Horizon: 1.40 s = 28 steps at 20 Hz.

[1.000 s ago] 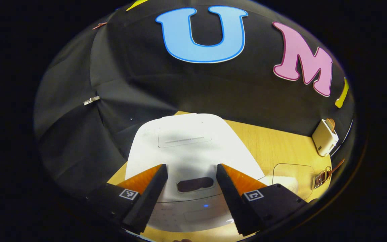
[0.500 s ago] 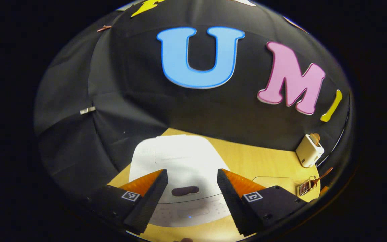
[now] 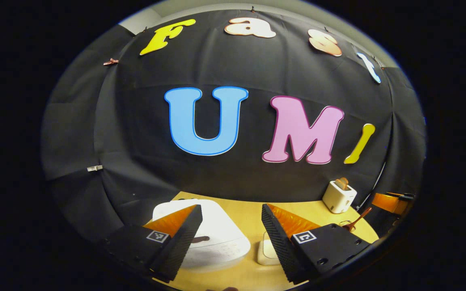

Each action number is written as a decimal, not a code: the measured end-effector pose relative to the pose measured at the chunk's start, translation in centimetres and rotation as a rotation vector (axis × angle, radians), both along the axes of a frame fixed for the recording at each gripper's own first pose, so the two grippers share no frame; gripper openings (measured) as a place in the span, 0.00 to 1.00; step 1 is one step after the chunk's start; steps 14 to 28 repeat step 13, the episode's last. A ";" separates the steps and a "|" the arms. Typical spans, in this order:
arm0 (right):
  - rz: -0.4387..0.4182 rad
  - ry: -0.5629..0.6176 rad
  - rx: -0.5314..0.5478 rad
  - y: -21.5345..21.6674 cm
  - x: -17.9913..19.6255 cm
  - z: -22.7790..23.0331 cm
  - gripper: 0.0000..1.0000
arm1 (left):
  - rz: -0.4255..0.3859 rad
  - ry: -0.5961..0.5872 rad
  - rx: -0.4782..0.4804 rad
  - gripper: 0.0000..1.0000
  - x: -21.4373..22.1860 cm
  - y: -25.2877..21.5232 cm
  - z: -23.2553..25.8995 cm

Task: Close the left gripper, press the button to open the rice cooker; take a wooden spoon from the chopstick holder with the right hand, scoop a spoonful of rice and pour it into the rice cooker, then put the wooden spoon back into the chopstick holder.

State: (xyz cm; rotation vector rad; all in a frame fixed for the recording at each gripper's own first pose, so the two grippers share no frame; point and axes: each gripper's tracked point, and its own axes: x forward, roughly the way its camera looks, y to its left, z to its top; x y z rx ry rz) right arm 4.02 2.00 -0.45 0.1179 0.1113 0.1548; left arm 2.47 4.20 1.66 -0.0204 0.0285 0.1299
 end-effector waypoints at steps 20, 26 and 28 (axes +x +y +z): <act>0.045 0.116 -0.104 6.8 -4.8 -7.0 0.98 | -0.130 0.089 -0.056 0.95 -1.7 -1.3 -5.6; 0.045 0.116 -0.104 6.8 -4.8 -7.0 0.98 | -0.130 0.089 -0.056 0.95 -1.7 -1.3 -5.6; 0.045 0.116 -0.104 6.8 -4.8 -7.0 0.98 | -0.130 0.089 -0.056 0.95 -1.7 -1.3 -5.6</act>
